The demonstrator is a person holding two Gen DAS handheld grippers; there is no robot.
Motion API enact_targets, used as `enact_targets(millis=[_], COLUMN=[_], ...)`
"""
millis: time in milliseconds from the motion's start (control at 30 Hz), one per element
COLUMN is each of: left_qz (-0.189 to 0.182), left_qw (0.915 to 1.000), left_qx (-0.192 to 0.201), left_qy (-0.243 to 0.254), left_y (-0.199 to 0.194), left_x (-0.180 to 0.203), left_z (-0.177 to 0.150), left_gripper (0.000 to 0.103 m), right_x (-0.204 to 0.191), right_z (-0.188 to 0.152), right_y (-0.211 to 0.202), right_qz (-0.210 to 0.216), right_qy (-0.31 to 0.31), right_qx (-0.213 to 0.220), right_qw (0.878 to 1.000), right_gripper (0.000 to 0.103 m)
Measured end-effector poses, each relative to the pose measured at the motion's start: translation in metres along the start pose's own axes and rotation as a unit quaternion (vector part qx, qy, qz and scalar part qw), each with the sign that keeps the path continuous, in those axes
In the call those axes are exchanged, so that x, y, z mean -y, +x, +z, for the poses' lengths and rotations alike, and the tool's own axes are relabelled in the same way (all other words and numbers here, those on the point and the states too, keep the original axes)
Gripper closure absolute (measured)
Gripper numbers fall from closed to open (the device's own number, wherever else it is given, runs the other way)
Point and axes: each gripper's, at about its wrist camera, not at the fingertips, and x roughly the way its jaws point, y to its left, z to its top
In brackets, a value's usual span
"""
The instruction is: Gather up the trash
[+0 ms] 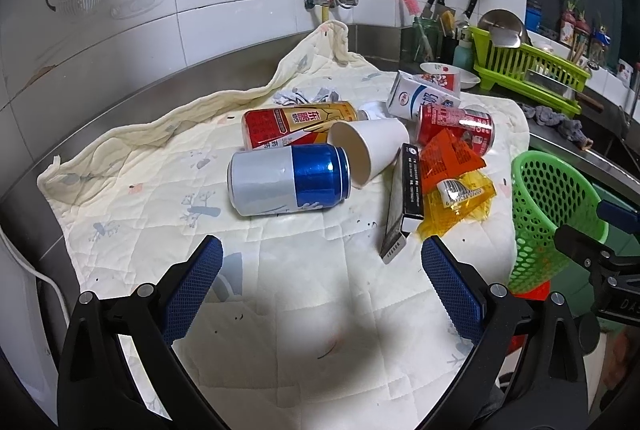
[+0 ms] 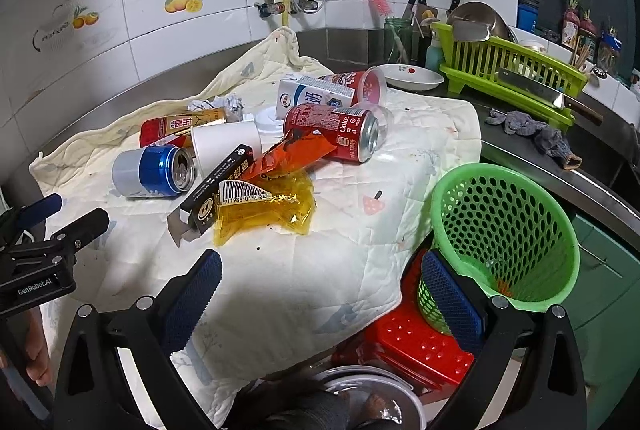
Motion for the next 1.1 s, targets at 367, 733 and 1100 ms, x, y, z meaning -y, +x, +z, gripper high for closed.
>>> enact_targets(millis=[367, 733, 1100], left_qz=[0.001, 0.005, 0.007], left_qw=[0.9999, 0.9994, 0.9988], left_qx=[0.015, 0.034, 0.048], left_qy=[0.005, -0.009, -0.007], left_y=[0.005, 0.003, -0.002], left_x=[-0.004, -0.013, -0.009], left_z=[0.017, 0.038, 0.045], left_gripper=[0.005, 0.006, 0.006], right_x=[0.004, -0.001, -0.008], right_z=[0.008, 0.018, 0.028], right_y=[0.015, 0.026, 0.029], right_qz=[0.02, 0.03, 0.035], right_qy=[0.0, -0.002, -0.014], right_qx=[-0.007, -0.01, 0.001], right_qw=[1.0, 0.999, 0.999], right_gripper=[0.006, 0.006, 0.006])
